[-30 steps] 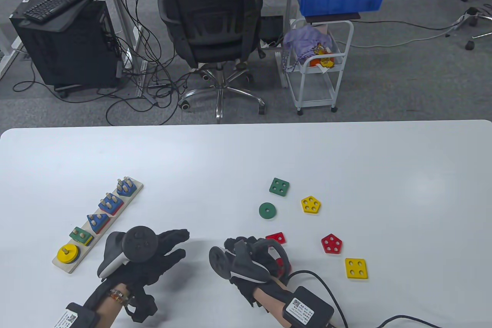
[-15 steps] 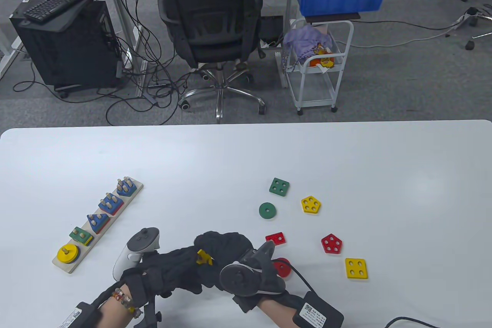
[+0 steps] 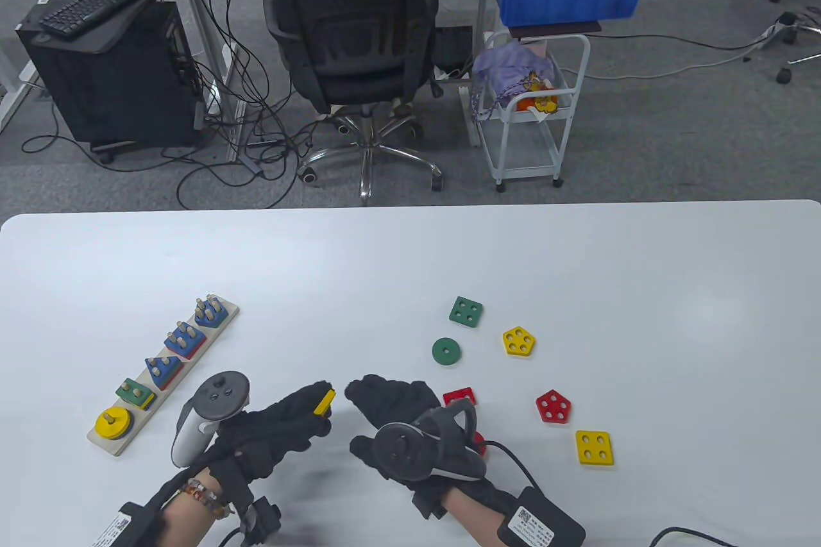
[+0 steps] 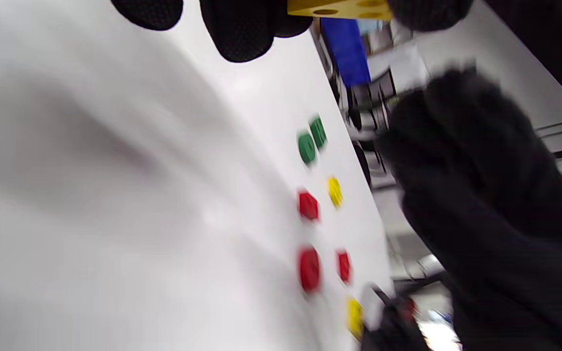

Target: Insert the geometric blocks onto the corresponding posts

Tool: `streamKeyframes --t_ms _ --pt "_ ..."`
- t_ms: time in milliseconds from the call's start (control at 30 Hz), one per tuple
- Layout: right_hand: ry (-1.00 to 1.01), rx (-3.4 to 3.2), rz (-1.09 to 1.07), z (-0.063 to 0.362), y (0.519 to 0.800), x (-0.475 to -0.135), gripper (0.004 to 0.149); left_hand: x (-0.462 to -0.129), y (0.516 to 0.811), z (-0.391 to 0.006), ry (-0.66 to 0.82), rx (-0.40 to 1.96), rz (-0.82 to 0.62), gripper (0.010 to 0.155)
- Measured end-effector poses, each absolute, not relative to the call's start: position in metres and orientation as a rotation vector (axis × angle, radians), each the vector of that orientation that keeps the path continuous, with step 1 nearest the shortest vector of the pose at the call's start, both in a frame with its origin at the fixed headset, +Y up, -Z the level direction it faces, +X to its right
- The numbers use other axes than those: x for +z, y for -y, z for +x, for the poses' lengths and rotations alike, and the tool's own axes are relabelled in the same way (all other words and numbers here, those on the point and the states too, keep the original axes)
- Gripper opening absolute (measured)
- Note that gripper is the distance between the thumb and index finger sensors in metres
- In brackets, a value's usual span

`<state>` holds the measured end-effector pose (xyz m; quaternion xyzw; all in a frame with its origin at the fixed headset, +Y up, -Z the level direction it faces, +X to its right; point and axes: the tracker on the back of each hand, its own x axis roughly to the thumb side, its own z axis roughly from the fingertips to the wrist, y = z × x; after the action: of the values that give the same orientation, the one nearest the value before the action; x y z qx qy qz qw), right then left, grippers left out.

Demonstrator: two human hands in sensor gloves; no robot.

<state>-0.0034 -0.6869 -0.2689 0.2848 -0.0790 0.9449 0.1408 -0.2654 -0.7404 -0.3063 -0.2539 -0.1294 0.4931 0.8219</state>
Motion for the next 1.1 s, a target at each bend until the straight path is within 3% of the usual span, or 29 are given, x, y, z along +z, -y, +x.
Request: streamKeyframes --t_ms 267,433,600,900,1100 --pt "-0.016 2.942 0.559 0.081 0.703 -0.273 0.070 -0.322 0.721 -0.308 0.203 0.607 -0.177 0.070" --pt "-0.093 2.997 0.418 0.128 0.710 -0.266 0.069 -0.326 0.702 -0.340 0.139 0.563 -0.069 0.069" --pt "-0.031 3.015 0.307 0.159 0.710 -0.262 0.068 -0.338 0.685 -0.379 -0.005 0.535 0.041 0.068" --pt "-0.016 2.974 0.264 0.175 0.704 -0.259 0.067 -0.349 0.713 -0.428 -0.261 0.290 0.000 0.066" --pt "-0.084 3.027 0.290 0.168 0.712 -0.258 0.066 -0.349 0.728 -0.435 -0.311 0.213 -0.043 0.065"
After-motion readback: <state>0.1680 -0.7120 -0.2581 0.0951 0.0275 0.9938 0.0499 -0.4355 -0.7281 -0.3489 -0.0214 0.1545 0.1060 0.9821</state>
